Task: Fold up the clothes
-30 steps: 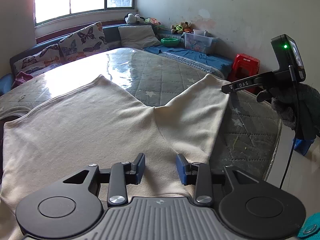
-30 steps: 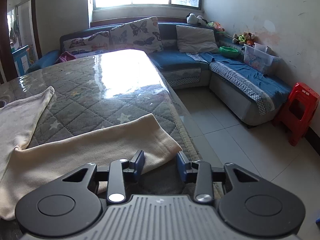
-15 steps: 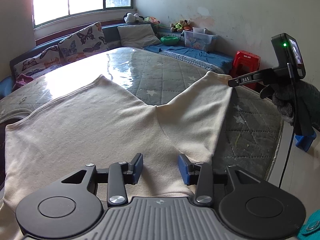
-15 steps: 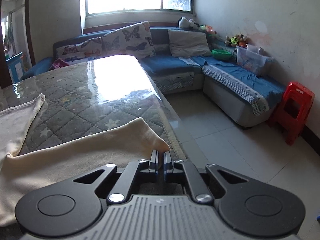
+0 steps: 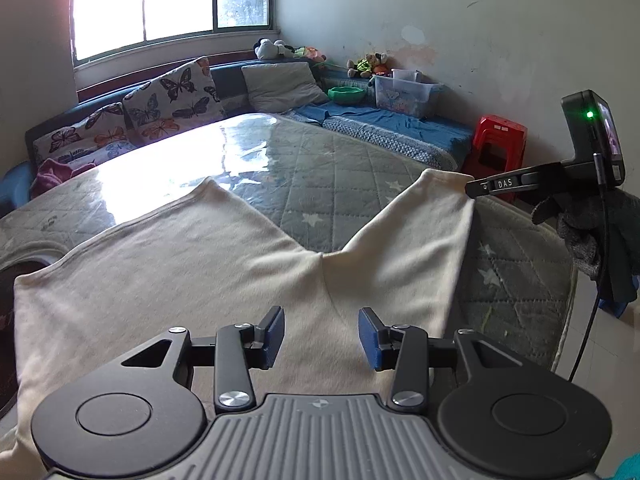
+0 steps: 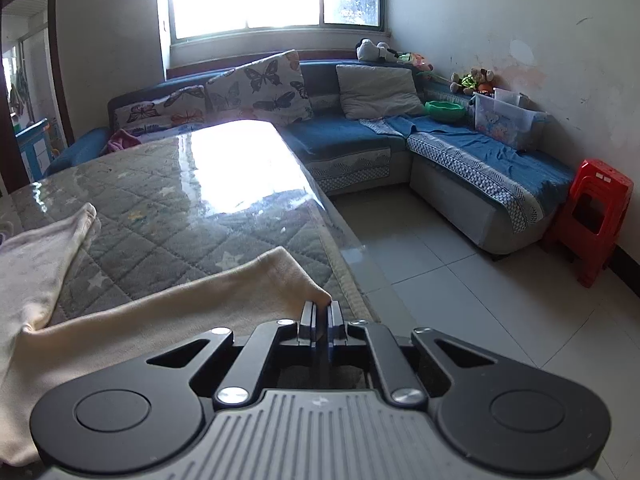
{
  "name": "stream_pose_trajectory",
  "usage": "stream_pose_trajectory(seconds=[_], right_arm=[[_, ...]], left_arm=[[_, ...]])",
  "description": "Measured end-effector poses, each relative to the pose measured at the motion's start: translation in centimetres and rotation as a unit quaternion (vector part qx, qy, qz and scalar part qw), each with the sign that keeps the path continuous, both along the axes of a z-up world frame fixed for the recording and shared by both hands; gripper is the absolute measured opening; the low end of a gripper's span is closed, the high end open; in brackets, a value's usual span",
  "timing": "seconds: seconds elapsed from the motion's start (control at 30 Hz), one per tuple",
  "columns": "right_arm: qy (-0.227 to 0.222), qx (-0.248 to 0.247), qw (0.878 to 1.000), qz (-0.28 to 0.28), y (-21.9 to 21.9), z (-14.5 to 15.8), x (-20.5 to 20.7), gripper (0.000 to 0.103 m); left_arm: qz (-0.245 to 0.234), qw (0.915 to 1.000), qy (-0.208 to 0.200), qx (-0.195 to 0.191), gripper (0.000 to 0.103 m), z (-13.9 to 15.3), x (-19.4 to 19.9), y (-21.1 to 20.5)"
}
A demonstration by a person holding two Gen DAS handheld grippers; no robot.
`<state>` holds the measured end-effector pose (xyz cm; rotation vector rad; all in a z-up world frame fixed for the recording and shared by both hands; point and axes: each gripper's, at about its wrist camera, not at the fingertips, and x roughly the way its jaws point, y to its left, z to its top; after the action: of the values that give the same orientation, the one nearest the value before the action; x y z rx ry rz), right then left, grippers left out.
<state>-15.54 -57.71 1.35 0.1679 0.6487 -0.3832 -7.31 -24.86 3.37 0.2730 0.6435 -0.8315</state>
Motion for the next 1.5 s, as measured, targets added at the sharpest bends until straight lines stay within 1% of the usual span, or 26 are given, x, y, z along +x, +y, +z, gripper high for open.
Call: stream_pose_trajectory(seconds=[0.13,0.23,0.33,0.4,0.53,0.63,0.87,1.07,1.2,1.33,1.5], right_arm=[[-0.016,-0.004,1.0,0.003,0.0,1.1,-0.4,0.004],[-0.013,-0.007,1.0,0.006,0.1,1.3,-0.4,0.004],[-0.013,-0.009,1.0,0.009,0.2,1.5,-0.4,0.004],[-0.021,-0.01,1.0,0.012,0.4,2.1,-0.6,0.004],[-0.037,-0.019,0.999,0.022,1.0,3.5,-1.1,0.004],[-0.052,-0.033,0.997,0.04,2.0,5.3,-1.4,0.004],[-0.08,-0.071,0.989,0.1,5.9,9.2,-1.6,0.004],[-0.098,-0.099,0.976,0.17,10.7,12.2,-1.0,0.004],[-0.099,-0.115,0.963,0.223,14.6,13.1,-0.3,0.004],[-0.088,-0.126,0.947,0.282,19.1,12.7,0.8,0.004],[-0.063,-0.127,0.924,0.356,24.7,11.2,1.7,0.004]], left_arm=[[-0.014,0.9998,0.004,-0.015,0.046,0.0,0.8,-1.4],[-0.024,0.9992,0.02,-0.026,0.047,-0.5,1.6,-2.4],[-0.026,0.9986,0.034,-0.031,0.049,-1.3,2.2,-3.0],[-0.024,0.9984,0.035,-0.036,0.049,-1.4,2.4,-2.9],[-0.012,0.9977,0.038,-0.054,0.052,-0.6,2.2,-1.1],[0.003,0.9974,0.034,-0.063,0.053,0.2,1.9,0.8],[0.069,0.9949,0.034,-0.065,0.053,0.6,0.9,6.9],[0.122,0.989,0.041,-0.073,0.053,0.2,-0.2,11.9],[0.15,0.9841,0.042,-0.084,0.053,0.1,-0.9,14.5],[0.175,0.9789,0.039,-0.098,0.053,0.5,-1.7,16.6],[0.2,0.9732,0.039,-0.108,0.054,0.3,-2.3,18.6]])
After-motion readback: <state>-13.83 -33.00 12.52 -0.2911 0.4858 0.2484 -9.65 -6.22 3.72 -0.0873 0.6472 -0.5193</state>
